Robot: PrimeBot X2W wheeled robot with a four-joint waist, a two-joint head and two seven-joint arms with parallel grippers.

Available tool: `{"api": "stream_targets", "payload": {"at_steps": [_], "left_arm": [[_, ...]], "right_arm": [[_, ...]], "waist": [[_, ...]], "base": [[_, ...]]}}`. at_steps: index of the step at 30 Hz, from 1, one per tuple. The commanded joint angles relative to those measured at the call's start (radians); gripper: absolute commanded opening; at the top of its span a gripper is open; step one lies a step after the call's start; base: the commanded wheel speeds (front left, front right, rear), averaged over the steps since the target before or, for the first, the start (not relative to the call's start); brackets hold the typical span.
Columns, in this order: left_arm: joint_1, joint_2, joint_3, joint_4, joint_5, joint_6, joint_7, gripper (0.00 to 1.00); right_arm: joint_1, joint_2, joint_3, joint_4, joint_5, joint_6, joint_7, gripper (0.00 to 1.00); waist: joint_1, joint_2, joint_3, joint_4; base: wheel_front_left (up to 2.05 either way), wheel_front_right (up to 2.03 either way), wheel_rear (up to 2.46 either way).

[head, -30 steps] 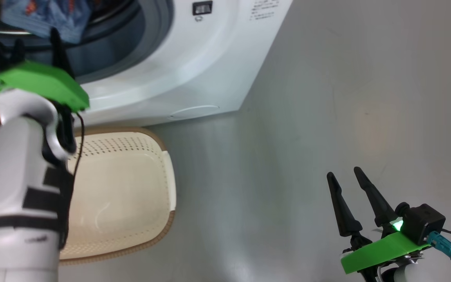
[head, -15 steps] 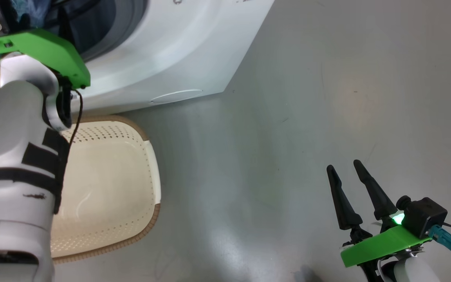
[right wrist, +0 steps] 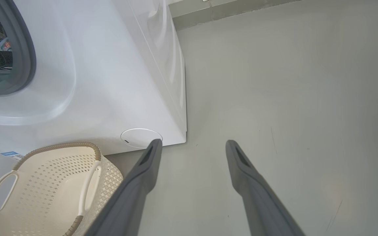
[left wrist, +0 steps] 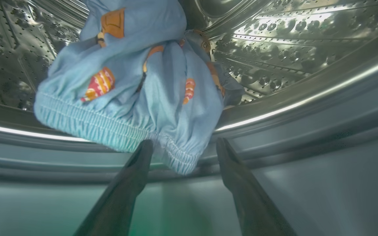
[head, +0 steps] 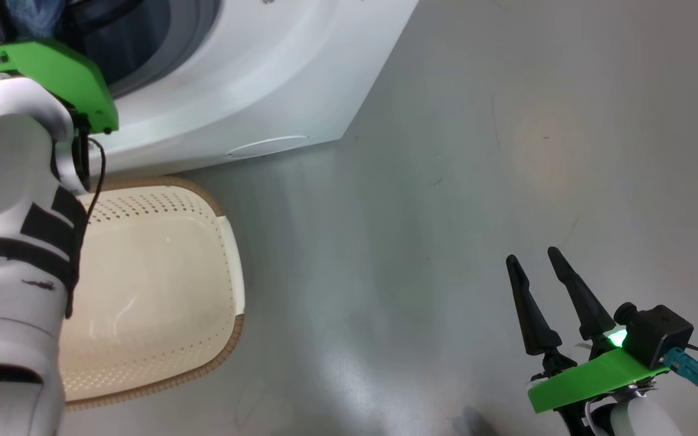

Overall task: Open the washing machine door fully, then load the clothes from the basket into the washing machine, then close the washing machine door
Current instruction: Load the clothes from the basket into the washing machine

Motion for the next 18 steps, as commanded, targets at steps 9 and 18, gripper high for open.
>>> {"api": "stream_targets", "payload": {"at_steps": [9, 18], "left_arm": [[-0.07, 0.068, -0.063, 0.06, 0.066, 0.029, 0.008, 0.9], [-0.089, 0.089, -0.081, 0.078, 0.072, 0.036, -0.001, 0.0]], "right_arm": [[0.013, -0.008, 0.023, -0.019, 0.007, 0.002, -0.005, 1.0], [0.012, -0.005, 0.027, -0.019, 0.009, 0.002, -0.005, 1.0]], "waist": [[0.0, 0.0, 0.004, -0.021], [0.0, 0.0, 0.007, -0.026]], "base": [[0.0, 0.0, 0.0], [0.0, 0.0, 0.0]]}}
